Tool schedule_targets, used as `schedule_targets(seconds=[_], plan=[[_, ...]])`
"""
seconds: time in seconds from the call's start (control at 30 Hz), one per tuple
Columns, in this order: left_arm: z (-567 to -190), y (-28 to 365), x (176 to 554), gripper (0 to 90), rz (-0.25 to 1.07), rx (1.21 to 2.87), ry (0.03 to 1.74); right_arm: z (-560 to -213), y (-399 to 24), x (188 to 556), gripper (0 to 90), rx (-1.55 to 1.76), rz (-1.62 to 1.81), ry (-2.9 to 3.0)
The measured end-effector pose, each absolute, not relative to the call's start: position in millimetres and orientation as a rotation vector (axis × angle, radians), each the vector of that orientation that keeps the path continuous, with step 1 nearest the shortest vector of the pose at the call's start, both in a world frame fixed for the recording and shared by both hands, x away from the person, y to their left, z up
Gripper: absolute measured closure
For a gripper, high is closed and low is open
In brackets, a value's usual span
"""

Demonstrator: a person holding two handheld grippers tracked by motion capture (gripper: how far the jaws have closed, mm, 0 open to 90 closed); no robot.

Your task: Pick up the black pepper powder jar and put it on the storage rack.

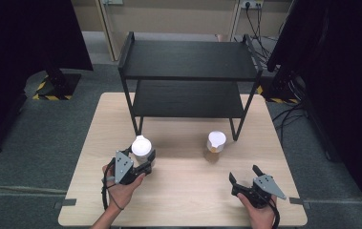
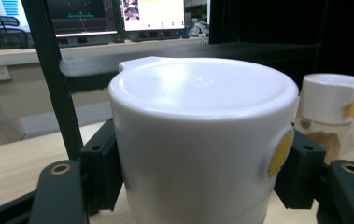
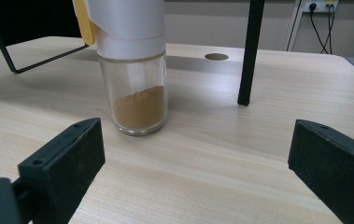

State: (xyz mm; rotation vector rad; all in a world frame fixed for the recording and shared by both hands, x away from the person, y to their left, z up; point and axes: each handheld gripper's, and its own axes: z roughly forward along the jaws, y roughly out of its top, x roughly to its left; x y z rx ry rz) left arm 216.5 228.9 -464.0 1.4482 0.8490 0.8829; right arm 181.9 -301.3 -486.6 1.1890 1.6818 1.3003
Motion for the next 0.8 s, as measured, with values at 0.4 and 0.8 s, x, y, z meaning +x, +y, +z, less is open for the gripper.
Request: schedule_targets(seconds=[0.4, 0.8], plan=[[-446.6, 227.4, 220.8, 30.8, 0.905, 1.398, 0.834, -486.5, -301.1, 182.0, 4.1, 1.189, 1.299, 1.683], [-427.2, 225.0, 228.1, 30.8, 0.933, 1.361, 0.833, -486.3, -301.0, 182.0, 4.1, 1.190, 1.298, 1.683]])
